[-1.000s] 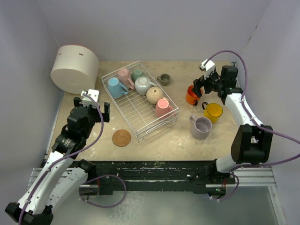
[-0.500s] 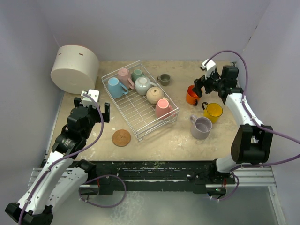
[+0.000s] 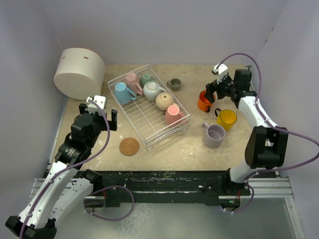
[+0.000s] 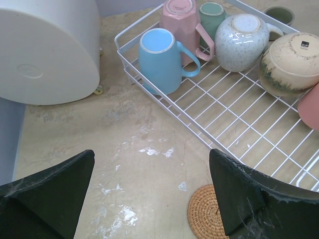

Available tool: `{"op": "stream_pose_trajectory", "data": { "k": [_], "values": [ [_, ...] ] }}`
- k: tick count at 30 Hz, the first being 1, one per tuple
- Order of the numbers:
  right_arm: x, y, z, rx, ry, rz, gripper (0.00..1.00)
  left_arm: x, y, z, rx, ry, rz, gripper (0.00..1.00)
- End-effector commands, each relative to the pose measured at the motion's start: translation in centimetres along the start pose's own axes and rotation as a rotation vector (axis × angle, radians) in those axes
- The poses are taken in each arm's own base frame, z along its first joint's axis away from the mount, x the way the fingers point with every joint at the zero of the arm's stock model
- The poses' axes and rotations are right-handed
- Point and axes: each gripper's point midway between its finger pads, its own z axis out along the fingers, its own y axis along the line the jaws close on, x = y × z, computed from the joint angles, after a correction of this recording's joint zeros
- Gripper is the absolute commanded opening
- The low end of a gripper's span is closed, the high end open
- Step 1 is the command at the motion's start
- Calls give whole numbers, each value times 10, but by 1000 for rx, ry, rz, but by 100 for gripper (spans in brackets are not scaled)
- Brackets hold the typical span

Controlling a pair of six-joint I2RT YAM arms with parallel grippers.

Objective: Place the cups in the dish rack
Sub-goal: Pick up the cup at the center of the board.

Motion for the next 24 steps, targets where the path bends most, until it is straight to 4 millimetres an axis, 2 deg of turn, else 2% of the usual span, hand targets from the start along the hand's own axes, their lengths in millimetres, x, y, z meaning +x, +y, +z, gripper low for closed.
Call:
{"op": "stream_pose_trajectory", "data": {
  "k": [1,10,14,19,22,24],
  "values": [
    [-24,-7,-5,7,-51,-3,91,-26,3,-6,-4,-74,-28,99],
    [-14,-22,5,72,-5,101,82,-25,-2,-4,24,-64,-29,99],
    [-5,-35,8,142,31,128,78,-25,-4,-3,33,-59,-29,99],
    [14,-53,16,214,114,159,66,-26,-3,-5,29,-65,-30,99],
    [29,-57,24,221,162,169,64,-27,-3,-6,33,-69,-33,99],
    [36,-58,30,217,181,178,56,-27,-5,-5,39,-68,-32,99]
  ]
}}
